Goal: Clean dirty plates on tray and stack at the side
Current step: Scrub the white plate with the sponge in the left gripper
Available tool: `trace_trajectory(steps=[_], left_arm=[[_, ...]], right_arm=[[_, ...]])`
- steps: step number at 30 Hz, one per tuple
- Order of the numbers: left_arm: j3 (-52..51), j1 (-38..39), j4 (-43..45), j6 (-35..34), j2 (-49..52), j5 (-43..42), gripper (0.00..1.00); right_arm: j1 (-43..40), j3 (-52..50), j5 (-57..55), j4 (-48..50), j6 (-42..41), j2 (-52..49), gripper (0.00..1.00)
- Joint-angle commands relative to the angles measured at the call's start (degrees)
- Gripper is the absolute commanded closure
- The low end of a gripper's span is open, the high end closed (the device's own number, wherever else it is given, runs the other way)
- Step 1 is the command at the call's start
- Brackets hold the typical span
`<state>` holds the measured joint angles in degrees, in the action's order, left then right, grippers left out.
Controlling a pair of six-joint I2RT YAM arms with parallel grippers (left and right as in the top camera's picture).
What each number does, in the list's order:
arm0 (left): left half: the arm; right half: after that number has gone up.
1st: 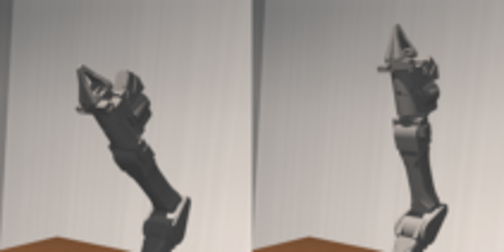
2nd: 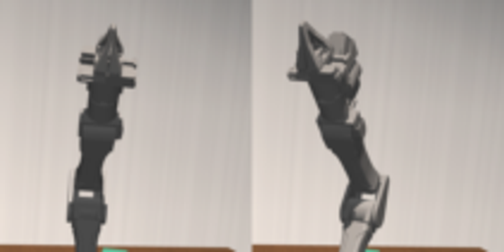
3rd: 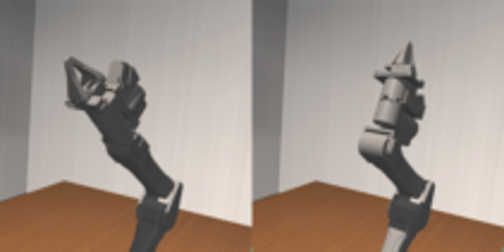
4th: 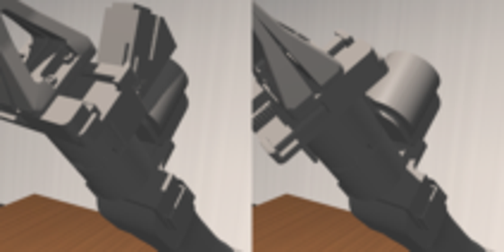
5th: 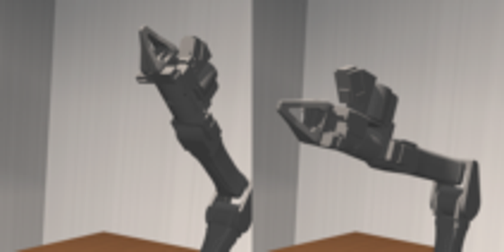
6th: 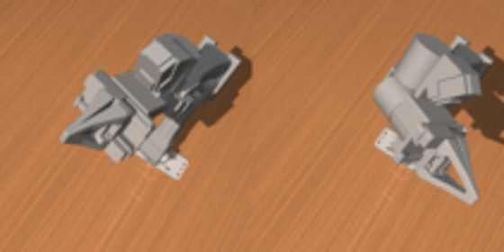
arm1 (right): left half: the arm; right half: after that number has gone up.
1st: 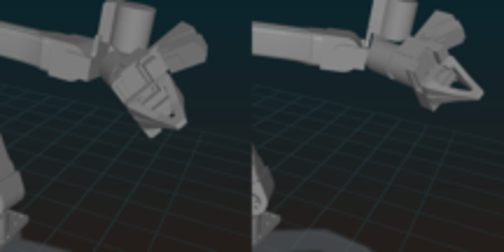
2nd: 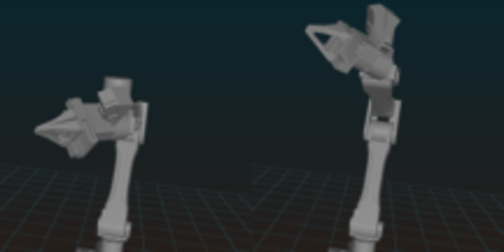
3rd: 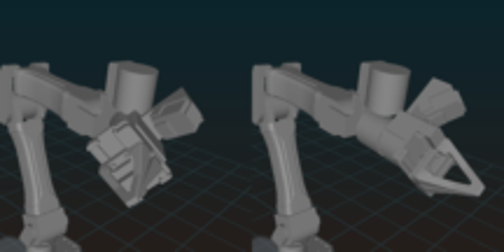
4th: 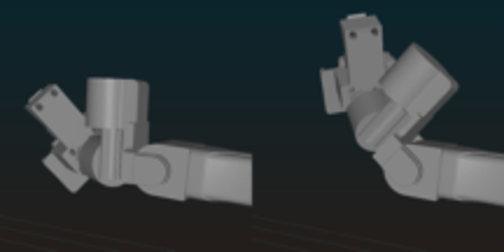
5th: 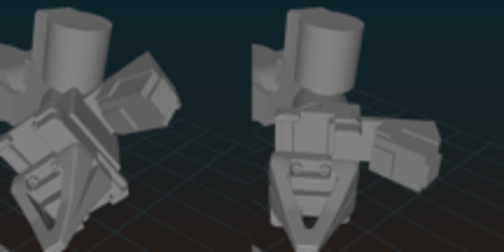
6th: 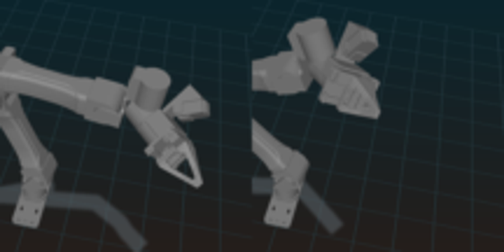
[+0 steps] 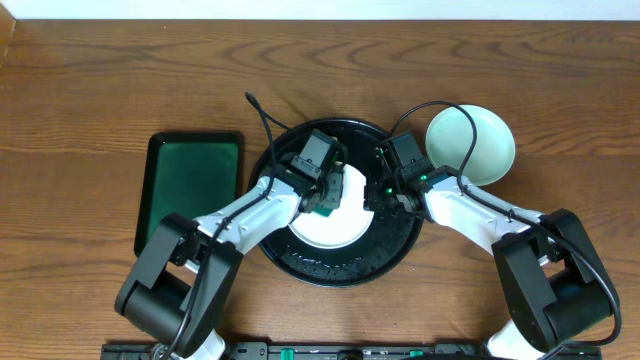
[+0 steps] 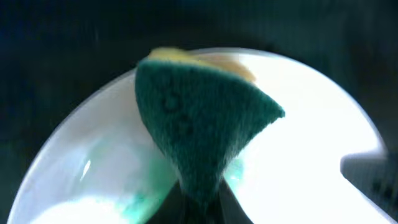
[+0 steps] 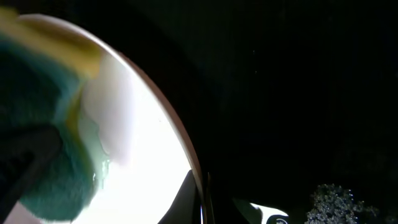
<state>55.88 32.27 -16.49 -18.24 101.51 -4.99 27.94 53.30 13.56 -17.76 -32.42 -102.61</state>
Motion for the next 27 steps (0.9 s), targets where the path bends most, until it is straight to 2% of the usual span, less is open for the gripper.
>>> trace_trajectory(steps=[1, 4, 7, 12, 14, 17, 21, 24, 27], left_arm=[[-2.3, 0.9, -9.0, 4.3, 0.7, 0.3, 0.93], [-1.4, 0.9, -16.7, 4.2, -1.2, 11.2, 0.93], [-1.1, 0.9, -18.9, 2.7, -2.8, 18.4, 0.93], [-1.1, 0.9, -14.1, 1.8, -3.4, 20.0, 0.93], [-1.2, 0.9, -9.4, 1.5, -3.0, 15.7, 0.93], [-1.2, 0.9, -3.5, 1.4, -2.1, 3.2, 0.92], [-1.2, 1.2, 0.0, -3.0, -0.8, -7.7, 0.93], [-1.2, 1.7, 0.3, -2.4, -0.6, -16.4, 0.93], [-1.2, 2.1, -1.9, -1.3, -0.6, -16.3, 0.93]], right_arm=[[0.9, 0.2, 0.0, -0.5, 0.4, -1.3, 0.99], [0.9, 0.2, 0.0, -0.7, 0.4, -1.3, 0.99], [0.9, 0.2, 0.0, -0.7, 0.4, -1.3, 0.99], [0.9, 0.2, 0.0, -0.7, 0.4, -1.3, 0.99], [0.9, 0.2, 0.0, -0.7, 0.4, -1.3, 0.99], [0.9, 0.2, 0.0, -0.7, 0.8, -1.3, 0.99], [0.9, 0.2, 0.0, -1.0, 1.2, -1.3, 0.99], [0.9, 0.2, 0.0, -0.9, 1.2, -1.3, 0.99], [0.9, 0.2, 0.0, -0.9, 1.2, -1.3, 0.99]])
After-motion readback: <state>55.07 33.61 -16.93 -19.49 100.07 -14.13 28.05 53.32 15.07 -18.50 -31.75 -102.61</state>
